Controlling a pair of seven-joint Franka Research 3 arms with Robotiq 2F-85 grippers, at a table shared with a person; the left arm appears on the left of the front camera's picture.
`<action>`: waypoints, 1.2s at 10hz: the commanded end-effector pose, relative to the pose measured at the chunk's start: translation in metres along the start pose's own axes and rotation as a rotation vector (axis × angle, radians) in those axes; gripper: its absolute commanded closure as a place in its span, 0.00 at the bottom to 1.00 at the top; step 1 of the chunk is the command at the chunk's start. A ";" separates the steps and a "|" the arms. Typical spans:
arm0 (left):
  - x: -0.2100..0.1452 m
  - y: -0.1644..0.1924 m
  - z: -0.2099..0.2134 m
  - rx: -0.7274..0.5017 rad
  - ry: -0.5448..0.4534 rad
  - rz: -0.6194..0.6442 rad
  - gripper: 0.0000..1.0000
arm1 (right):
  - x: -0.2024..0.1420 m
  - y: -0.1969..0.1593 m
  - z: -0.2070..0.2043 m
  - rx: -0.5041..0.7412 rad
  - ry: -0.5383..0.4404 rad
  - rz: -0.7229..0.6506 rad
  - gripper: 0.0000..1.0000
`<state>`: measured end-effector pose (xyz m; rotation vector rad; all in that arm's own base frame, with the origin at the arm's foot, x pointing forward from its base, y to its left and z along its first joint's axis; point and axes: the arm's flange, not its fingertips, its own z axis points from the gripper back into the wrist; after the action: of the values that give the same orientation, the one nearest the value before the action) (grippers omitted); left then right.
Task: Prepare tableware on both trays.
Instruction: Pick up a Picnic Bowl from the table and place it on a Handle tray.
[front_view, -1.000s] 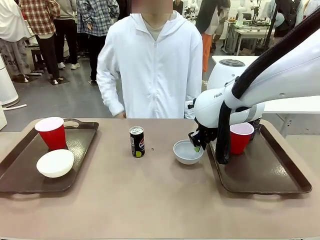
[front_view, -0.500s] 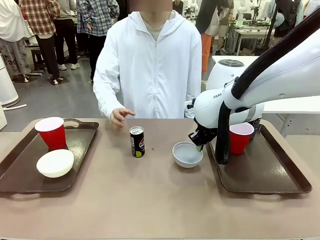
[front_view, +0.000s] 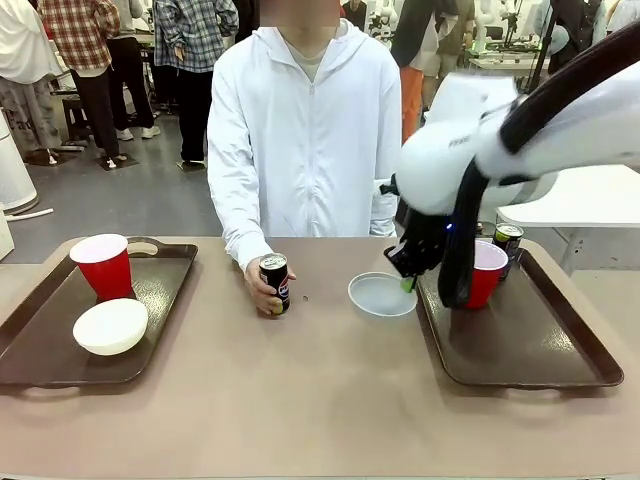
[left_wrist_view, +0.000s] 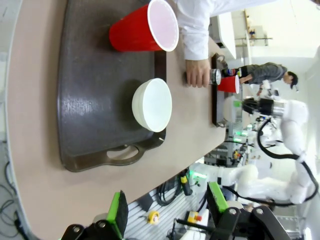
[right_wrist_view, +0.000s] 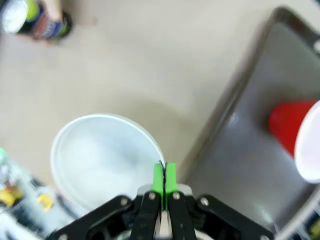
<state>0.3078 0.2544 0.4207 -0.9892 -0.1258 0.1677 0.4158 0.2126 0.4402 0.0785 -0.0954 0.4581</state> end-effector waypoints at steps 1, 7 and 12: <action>-0.002 0.000 0.002 -0.009 -0.005 -0.009 0.16 | -0.039 -0.010 0.033 -0.002 0.023 -0.042 1.00; -0.002 0.000 0.002 -0.009 -0.005 -0.009 0.16 | -0.125 -0.121 0.034 0.009 -0.057 -0.336 1.00; -0.002 0.000 0.002 -0.009 -0.005 -0.009 0.16 | -0.127 -0.131 0.036 0.016 -0.031 -0.359 1.00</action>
<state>0.3076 0.2546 0.4207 -0.9885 -0.1259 0.1688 0.3592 0.0309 0.4532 0.1029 -0.1181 0.0909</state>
